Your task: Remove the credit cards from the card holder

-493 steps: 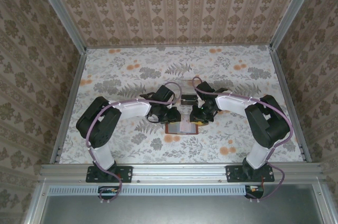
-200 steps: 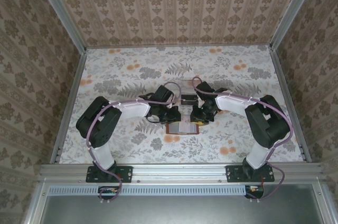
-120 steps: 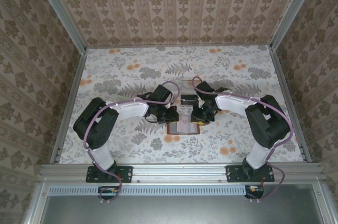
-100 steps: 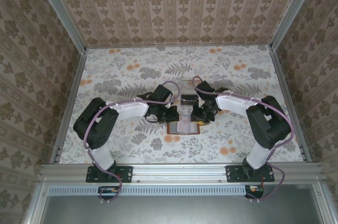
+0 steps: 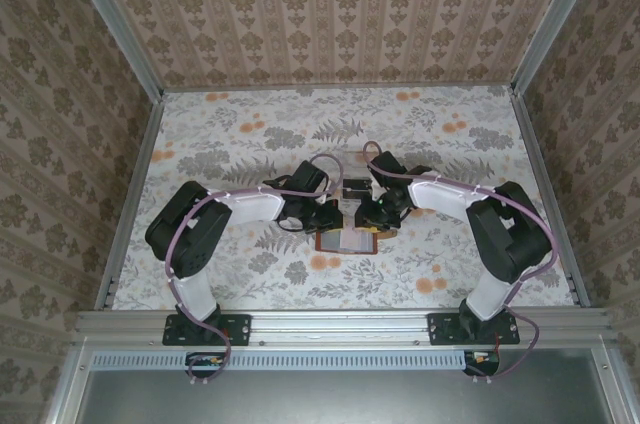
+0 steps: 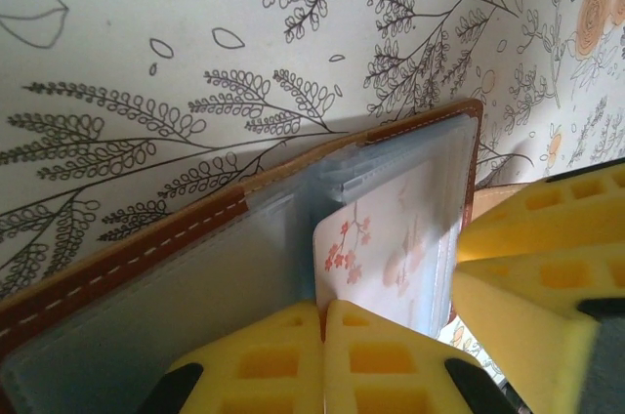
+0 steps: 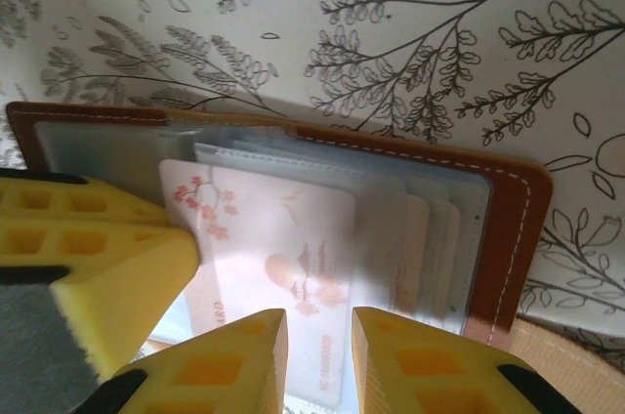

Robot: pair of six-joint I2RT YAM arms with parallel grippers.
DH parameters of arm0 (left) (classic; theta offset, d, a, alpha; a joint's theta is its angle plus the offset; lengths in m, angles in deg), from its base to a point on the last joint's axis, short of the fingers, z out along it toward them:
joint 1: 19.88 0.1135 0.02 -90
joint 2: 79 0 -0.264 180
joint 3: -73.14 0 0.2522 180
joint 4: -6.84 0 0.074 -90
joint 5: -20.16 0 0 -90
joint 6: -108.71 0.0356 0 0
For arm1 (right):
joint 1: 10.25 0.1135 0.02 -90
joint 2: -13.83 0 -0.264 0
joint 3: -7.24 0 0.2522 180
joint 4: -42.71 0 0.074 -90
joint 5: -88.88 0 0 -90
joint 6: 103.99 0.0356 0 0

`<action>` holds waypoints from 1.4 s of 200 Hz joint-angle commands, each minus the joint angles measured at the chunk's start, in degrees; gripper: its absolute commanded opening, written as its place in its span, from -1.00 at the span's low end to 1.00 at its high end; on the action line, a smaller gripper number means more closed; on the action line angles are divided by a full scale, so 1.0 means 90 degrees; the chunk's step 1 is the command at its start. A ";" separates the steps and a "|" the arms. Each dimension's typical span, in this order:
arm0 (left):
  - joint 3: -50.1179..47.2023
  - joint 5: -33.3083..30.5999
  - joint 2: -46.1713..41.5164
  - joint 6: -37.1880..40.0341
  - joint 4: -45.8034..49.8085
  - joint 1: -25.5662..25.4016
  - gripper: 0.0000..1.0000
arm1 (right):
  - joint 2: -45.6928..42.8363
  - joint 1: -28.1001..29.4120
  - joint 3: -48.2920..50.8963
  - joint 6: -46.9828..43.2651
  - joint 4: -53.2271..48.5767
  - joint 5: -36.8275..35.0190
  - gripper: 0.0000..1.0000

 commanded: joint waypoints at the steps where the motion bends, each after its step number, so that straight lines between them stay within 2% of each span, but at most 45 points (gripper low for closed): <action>1: 0.0027 0.0003 0.0142 -0.0029 0.0096 -0.0048 -0.87 | 0.0219 0.0044 0.0044 0.0033 -0.0008 0.0023 -0.50; 39: 0.0040 -0.0033 0.0123 0.0044 0.0197 -0.0038 -0.91 | 0.0300 0.0039 0.0006 -0.0082 -0.0321 -0.0504 -0.51; 66: 0.0118 -0.0274 -0.0030 0.0304 0.0703 -0.0020 -0.94 | 0.0297 0.0049 -0.0047 -0.0197 -0.0643 -0.0828 -0.51; 199: 0.0226 -0.1020 -0.0889 0.0932 0.2278 0.0113 -0.98 | 0.0291 0.0050 -0.0049 -0.0222 -0.0676 -0.0854 -0.51; 280: 0.0447 -0.0883 -0.0681 0.0570 0.1788 -0.0091 -0.97 | 0.0266 0.0048 -0.0035 -0.0212 -0.0665 -0.0835 -0.51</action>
